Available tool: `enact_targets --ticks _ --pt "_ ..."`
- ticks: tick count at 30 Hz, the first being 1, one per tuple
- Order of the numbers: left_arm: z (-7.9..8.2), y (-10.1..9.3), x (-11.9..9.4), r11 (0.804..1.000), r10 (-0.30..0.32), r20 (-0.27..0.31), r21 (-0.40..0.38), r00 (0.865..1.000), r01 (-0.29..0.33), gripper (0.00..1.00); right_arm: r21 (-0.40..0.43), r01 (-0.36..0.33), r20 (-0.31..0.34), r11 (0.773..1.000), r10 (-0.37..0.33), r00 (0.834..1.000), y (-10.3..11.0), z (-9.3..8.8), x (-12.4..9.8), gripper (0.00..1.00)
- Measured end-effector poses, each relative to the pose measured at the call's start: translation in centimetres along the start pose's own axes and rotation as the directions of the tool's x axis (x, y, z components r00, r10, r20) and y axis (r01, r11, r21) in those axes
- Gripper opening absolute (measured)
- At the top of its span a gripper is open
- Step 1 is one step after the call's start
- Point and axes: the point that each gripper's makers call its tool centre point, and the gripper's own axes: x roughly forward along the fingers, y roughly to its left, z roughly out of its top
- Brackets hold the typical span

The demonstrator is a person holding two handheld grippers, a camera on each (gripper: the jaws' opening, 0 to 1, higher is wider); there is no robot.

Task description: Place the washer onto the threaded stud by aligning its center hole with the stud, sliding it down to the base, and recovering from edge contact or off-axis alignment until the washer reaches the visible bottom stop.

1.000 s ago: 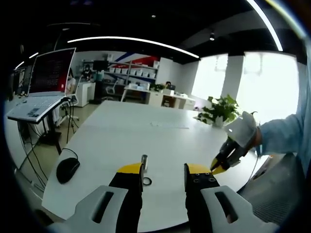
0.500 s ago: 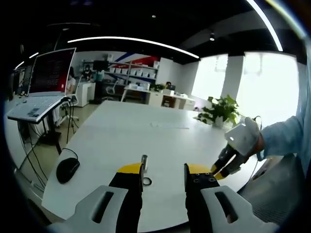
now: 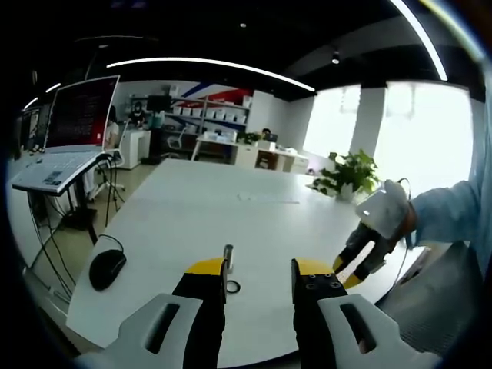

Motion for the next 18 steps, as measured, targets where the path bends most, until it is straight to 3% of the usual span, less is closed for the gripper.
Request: enact_targets --ticks 3,12,18 --pt "0.2 0.1 -0.1 1.000 0.003 0.012 -0.010 1.000 -0.003 0.32 0.047 -0.008 -0.001 0.999 0.008 1.000 -0.9 -0.6 -0.2 0.25" --pt "-0.1 0.0 0.0 1.000 0.000 -0.006 -0.002 1.000 0.000 0.32 0.078 0.004 -0.037 0.997 -0.001 0.999 -3.5 -2.5 0.3 0.25" --pt "-0.2 0.0 0.0 1.000 0.001 -0.011 -0.003 1.000 -0.001 0.32 0.087 0.031 -0.030 0.996 -0.029 0.999 -4.9 -2.5 1.2 0.25"
